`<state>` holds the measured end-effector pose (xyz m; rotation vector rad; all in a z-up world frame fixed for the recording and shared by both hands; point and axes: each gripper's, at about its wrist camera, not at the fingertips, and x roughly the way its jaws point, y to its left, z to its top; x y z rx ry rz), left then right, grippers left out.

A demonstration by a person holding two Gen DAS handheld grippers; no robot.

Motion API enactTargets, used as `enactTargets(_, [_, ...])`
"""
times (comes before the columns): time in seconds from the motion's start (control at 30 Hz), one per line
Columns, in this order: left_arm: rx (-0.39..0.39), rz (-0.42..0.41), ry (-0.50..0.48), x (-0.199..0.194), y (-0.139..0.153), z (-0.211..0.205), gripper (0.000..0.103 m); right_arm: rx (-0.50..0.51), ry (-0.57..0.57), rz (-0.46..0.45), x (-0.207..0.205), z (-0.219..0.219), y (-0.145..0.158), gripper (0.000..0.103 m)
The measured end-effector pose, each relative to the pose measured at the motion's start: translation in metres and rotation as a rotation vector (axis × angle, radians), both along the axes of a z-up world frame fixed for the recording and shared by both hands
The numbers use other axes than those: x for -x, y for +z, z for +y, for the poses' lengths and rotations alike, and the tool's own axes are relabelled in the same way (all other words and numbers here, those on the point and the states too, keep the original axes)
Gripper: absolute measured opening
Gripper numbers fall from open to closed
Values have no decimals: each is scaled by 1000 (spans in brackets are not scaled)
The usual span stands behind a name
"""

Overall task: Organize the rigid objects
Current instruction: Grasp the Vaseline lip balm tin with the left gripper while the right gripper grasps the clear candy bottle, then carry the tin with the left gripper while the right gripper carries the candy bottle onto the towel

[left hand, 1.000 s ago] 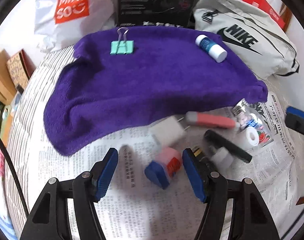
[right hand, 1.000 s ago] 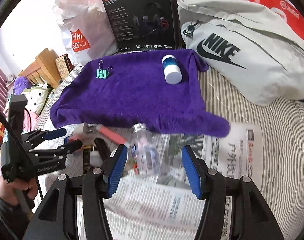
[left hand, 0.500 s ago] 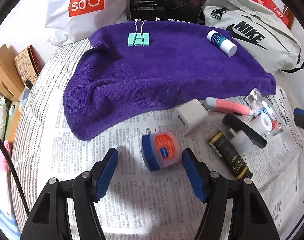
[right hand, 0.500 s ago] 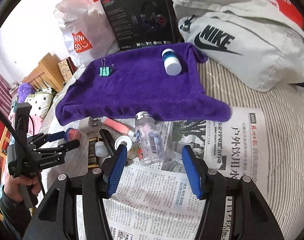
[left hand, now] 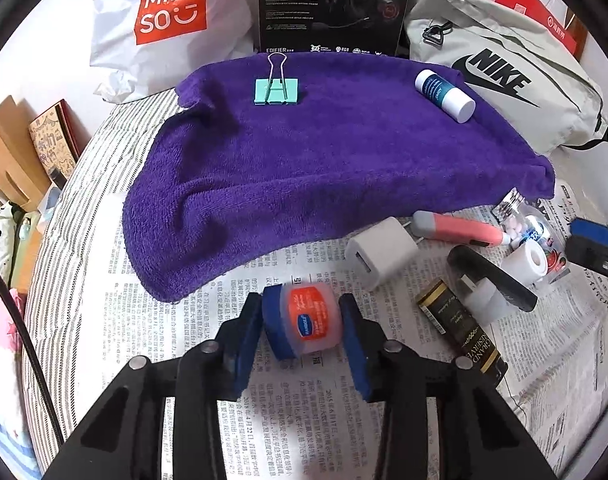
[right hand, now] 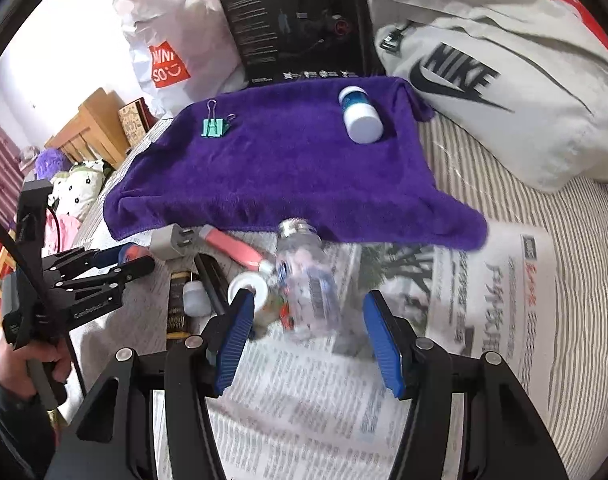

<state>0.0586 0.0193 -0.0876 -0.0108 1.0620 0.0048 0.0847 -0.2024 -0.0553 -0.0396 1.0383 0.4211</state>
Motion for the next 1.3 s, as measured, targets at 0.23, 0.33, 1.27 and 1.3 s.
enactTargets(0.23, [1,0,-13,2,0,-1,36,78,27,18,-16,8,-18,54])
enactTargets(0.33, [11,0,-11,2,0,0,36,92,51,26,-18,11,-22,52])
enactTargets(1.27, [46,-19,-26,7,2,7,36,169,111,23,-10,24,-35,41])
enactTargets(1.3, [30,-20,-32,6,2,4,36,172,109,32,-9,22,-37,41])
